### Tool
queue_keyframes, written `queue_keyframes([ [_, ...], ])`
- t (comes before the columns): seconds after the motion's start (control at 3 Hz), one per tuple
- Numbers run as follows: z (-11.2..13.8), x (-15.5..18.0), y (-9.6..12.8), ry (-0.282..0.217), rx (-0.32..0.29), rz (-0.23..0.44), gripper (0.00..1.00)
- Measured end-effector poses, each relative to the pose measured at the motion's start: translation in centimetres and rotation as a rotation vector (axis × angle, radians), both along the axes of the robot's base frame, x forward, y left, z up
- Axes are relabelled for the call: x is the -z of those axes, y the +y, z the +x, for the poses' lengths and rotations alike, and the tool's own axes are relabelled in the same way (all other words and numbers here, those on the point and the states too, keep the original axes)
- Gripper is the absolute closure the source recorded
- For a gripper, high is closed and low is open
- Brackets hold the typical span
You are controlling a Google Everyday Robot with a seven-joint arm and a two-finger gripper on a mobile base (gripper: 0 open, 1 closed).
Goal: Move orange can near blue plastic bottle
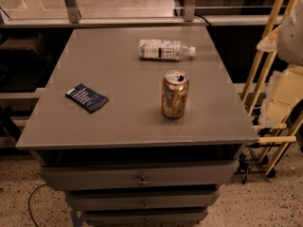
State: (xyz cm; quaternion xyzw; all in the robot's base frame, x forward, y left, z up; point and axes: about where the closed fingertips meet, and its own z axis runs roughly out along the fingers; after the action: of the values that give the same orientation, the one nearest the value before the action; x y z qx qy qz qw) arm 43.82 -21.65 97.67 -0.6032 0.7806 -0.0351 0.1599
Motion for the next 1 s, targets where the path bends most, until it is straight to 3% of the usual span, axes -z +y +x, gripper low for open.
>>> queue_keyframes([
  [0.33, 0.0, 0.0, 0.0, 0.000, 0.000, 0.000, 0.00],
  [0.67, 1.7, -0.8, -0.5, -0.026, -0.012, 0.033, 0.00],
  [1.0, 6.4, -2.1, -1.3, -0.066, -0.046, 0.109, 0.00],
])
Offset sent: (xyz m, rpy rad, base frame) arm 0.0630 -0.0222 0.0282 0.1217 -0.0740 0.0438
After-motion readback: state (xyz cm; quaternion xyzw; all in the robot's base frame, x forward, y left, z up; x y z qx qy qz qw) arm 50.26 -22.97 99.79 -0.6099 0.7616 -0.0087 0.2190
